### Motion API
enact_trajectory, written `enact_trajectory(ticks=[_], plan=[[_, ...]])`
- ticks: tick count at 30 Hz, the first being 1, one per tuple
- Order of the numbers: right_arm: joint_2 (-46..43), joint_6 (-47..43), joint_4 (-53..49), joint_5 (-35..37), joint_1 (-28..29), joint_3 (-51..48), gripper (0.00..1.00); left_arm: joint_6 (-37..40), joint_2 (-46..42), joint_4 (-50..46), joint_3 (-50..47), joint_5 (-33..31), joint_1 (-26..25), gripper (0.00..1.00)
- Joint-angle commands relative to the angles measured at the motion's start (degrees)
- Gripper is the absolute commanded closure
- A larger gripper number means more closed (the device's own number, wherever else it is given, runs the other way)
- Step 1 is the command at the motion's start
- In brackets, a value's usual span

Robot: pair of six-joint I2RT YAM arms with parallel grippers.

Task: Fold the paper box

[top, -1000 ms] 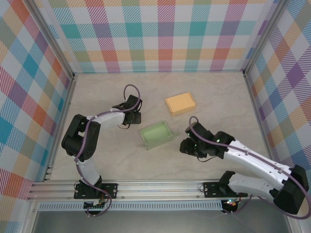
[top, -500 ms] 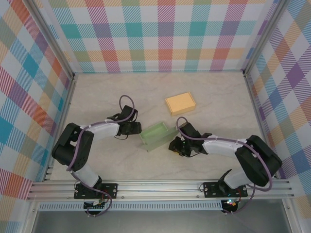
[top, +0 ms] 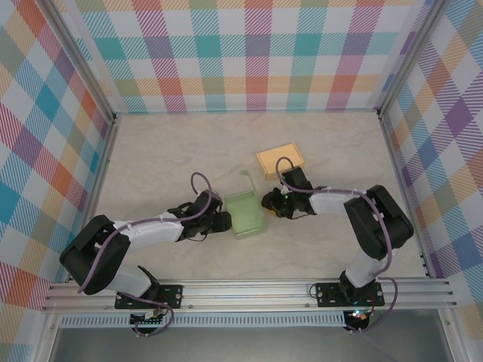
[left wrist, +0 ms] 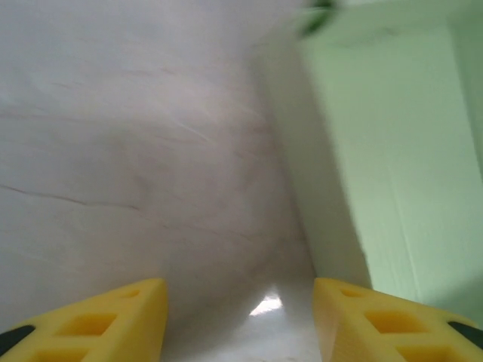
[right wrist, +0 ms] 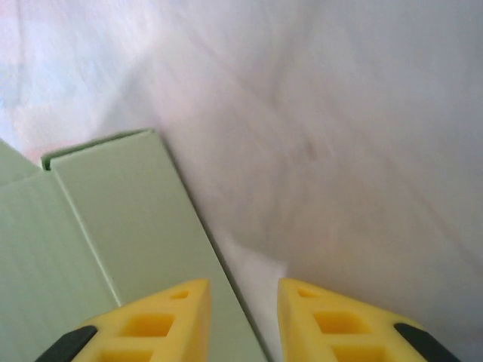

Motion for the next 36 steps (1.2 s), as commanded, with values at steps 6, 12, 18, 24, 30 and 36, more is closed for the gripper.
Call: enact_trajectory(ticks=[6,12,18,24,30,36], plan=[[7.2,-11.9,-11.1,-4.8,-7.4,15.5,0.68,-4.5,1.0,9.9,1.3,-7.5,-11.4,0.45],[-2.6,-17.7,-24.2,6.2,-10.5,15.1,0.63,3.8,-9.8,3.1,1.7,-16.5,-11.7,0.42],[-18.5,-19.6,-31.9,13.3,-10.4,9.0,0.49,24.7,-21.5,-5.3,5.4,-15.8,-1.6,0.36],[-33.0,-19.9,-36.6,15.2,-8.9,3.9,0.34,38.1,-16.6,-0.5,8.7,3.6,14.1,0.3],[-41.2,-22.3,-41.3,20.0,-3.7,3.9,0.24,54.1,-4.2,3.3,14.5,24.0,21.3,0.26],[-42.5,-24.5,-40.0,20.4,-0.1,3.3,0.22,67.8,5.6,3.2,22.2,37.0,24.1,0.2]])
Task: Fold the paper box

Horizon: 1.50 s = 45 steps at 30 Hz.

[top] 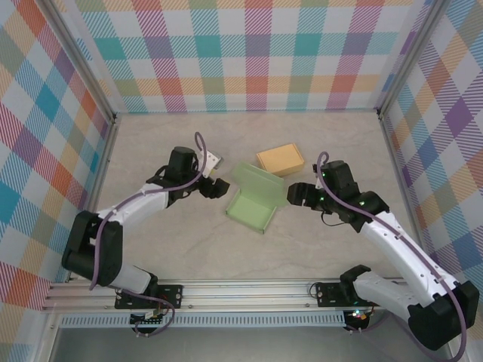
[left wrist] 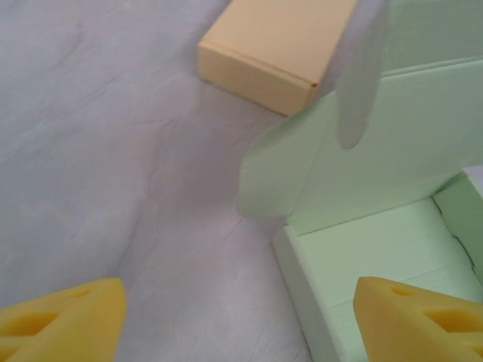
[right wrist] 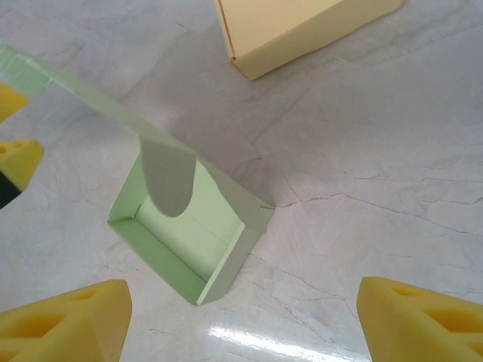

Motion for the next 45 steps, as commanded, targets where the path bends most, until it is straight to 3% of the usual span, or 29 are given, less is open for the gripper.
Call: enact_trajectory(ticks=[1,6,9,13,30,42,45], plan=[[0.0,-2.6,-0.7,1.8,1.6,-0.9,0.22,11.9,2.9,1.0,5.3,12.9,2.0,0.2],[1.1,-3.7,1.7,1.2,2.7,-0.9,0.2,19.5,9.9,-7.1,13.3,19.7,2.9,0.22],[2.6,-4.1,2.5,1.2,3.2,-0.6,0.2,24.2,15.2,-17.2,21.0,23.4,3.1,0.23],[5.2,-4.7,3.7,1.7,4.1,-0.1,0.25,28.1,19.5,-25.5,27.1,27.1,3.2,0.22],[16.8,-9.6,6.3,2.6,5.4,6.0,0.43,29.2,23.2,-28.2,30.6,23.9,1.9,0.3],[21.2,-10.6,7.0,4.7,6.9,7.5,0.65,30.4,24.1,-31.6,32.6,20.3,-0.4,0.47],[22.1,-11.0,6.9,6.3,7.5,7.9,0.71,29.9,24.0,-31.3,32.3,20.0,-0.7,0.56]])
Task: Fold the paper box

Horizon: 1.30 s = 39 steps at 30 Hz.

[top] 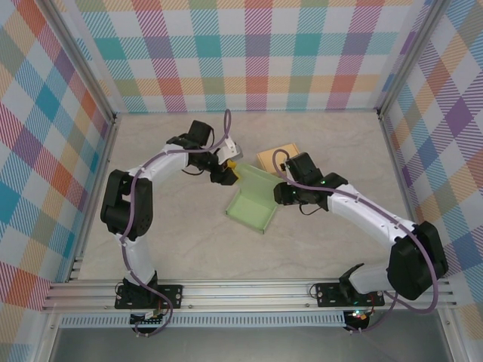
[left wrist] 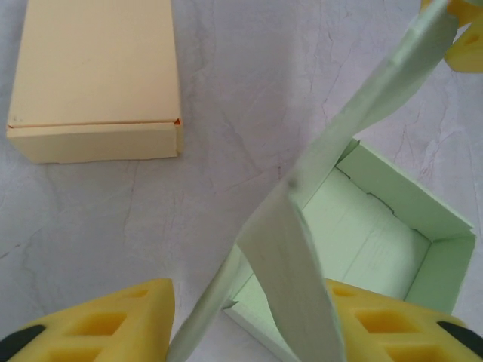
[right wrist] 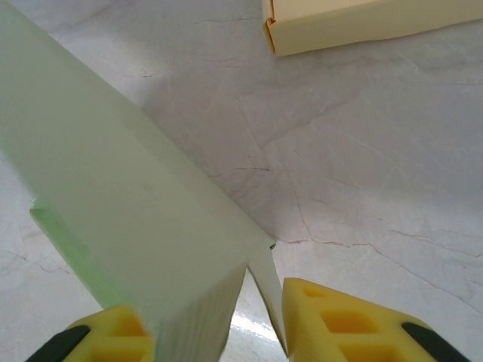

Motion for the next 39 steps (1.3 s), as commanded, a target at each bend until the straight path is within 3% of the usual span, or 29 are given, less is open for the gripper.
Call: enact_trajectory(ticks=[1,6,8,14,21,26,32,39], plan=[[0.8,-1.1,0.8,2.6,0.8,2.1,0.73,0.6,0.2,-1.5,1.1,-0.2,-0.6,0.6],[2.1,-2.1,0.4,5.5,1.7,2.8,0.87,-1.2,-0.5,-1.4,1.0,-1.6,-0.8,0.77],[2.7,-2.6,0.4,7.6,2.3,3.1,0.88,-2.1,-1.3,-1.4,0.9,-2.7,-1.2,0.79],[5.3,-3.0,0.0,15.4,3.4,5.2,0.89,-11.2,-4.0,2.8,-1.0,-9.2,-3.2,0.97],[8.2,-3.3,2.5,24.3,3.6,6.9,0.88,-31.0,-10.1,15.8,-7.4,-21.2,-6.8,0.98],[10.2,-4.6,7.6,25.3,3.6,7.7,0.87,-46.4,-14.9,27.9,-14.3,-32.0,-9.9,0.98],[14.6,-3.3,12.5,25.6,3.6,10.2,0.84,-62.9,-17.6,34.7,-21.0,-45.7,-13.4,0.96],[18.2,1.2,15.2,21.4,3.6,12.5,0.84,-71.8,-18.2,35.7,-23.3,-56.7,-16.7,0.96]])
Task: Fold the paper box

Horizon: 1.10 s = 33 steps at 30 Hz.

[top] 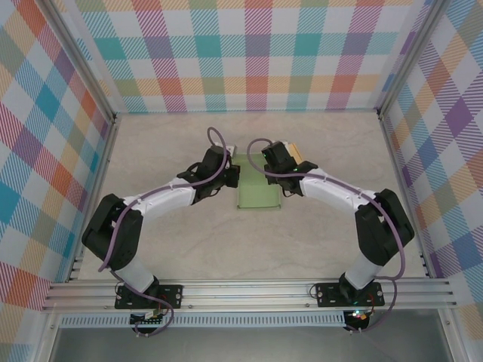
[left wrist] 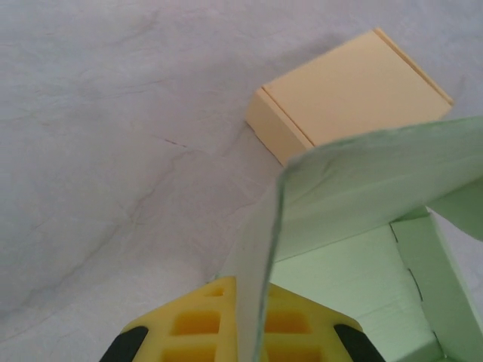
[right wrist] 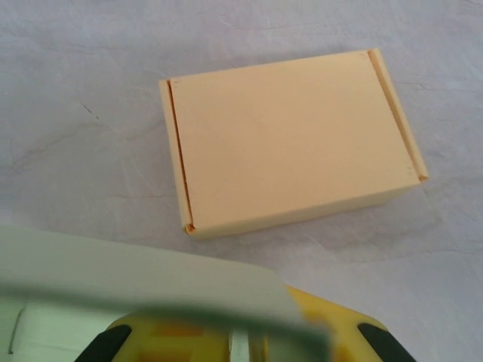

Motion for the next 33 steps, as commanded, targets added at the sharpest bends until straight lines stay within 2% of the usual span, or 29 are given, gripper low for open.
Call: enact_trajectory(ticks=[1,11,33], plan=[[0.9,3.3,3.0,-3.4,0.5,2.1,0.84,-7.4,-2.3,3.7,0.0,-8.3,-2.2,0.96],[1.0,6.0,6.4,-5.6,1.4,0.4,0.85,-11.3,-1.7,4.1,0.6,-14.9,-5.1,0.93],[2.2,10.9,10.7,-5.0,3.5,-5.2,0.84,-16.8,-0.7,6.6,-6.3,-22.0,-9.3,0.9]])
